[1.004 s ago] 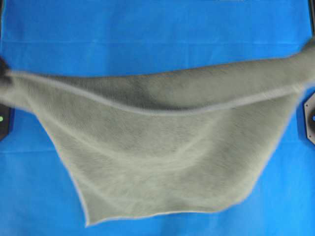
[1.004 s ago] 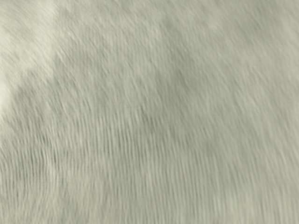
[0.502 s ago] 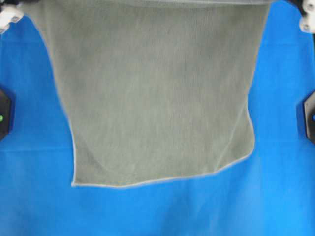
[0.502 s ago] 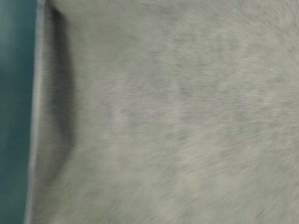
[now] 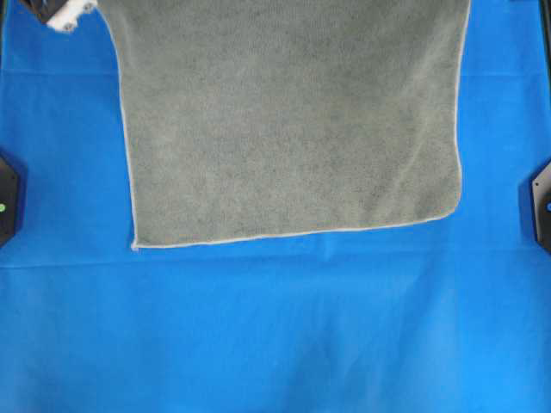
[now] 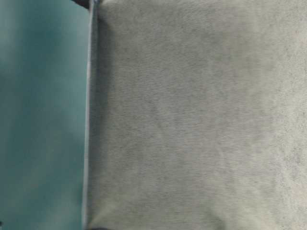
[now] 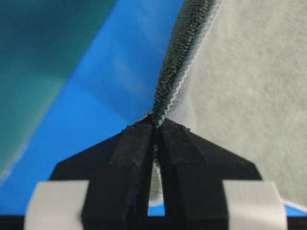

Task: Fold a large towel.
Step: 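Lower the hanging towel and drag it flat onto the table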

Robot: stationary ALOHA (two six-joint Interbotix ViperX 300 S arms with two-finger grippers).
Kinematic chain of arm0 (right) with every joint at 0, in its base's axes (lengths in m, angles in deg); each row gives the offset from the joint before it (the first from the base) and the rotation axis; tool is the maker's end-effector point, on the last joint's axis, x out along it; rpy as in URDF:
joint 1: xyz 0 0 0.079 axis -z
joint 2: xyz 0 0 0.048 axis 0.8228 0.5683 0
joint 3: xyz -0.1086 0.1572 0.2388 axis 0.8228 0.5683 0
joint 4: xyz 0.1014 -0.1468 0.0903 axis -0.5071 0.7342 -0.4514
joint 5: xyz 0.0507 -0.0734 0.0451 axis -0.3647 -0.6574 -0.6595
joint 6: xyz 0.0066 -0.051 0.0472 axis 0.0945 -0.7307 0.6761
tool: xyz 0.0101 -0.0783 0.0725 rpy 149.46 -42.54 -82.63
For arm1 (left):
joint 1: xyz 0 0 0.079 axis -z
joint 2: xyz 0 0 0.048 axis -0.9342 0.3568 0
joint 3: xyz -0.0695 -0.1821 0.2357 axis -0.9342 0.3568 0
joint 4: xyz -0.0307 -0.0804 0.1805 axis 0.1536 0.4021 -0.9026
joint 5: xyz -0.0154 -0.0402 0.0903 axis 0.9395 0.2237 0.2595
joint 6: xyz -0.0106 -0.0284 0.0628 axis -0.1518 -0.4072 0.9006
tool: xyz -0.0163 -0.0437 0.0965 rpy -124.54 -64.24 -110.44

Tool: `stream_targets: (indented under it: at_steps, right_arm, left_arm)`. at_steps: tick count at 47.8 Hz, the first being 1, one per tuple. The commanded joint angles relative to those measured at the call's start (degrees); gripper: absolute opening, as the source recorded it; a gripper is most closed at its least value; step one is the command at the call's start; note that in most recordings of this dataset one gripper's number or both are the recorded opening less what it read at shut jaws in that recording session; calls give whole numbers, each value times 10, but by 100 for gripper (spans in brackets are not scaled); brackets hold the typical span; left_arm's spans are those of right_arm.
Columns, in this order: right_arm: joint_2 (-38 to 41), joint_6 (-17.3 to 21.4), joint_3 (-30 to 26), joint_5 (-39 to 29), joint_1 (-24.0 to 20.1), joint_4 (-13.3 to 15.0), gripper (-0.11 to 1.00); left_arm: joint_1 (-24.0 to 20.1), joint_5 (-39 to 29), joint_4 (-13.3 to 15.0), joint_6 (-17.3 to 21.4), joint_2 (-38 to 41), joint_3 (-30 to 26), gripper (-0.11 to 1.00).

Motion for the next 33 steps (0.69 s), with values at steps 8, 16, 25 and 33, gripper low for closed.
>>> stream_targets:
  at_steps: [8,16,25,33]
  right_arm:
    - [-49,25,68,-37,-71,-33,4]
    - [-63,76,151,-42,-126,-48,4]
    - [-39,144,230,-4,-190,-51,4]
    - [-7,210,272,26,-265,-56,4]
  left_arm:
    - [108,65,4,-83,-16,109,1]
    - [189,147,4,-169,-10,192,1]
    - [262,282,4,-254,25,275,1]
    - [326,313,3,-319,77,301,1]
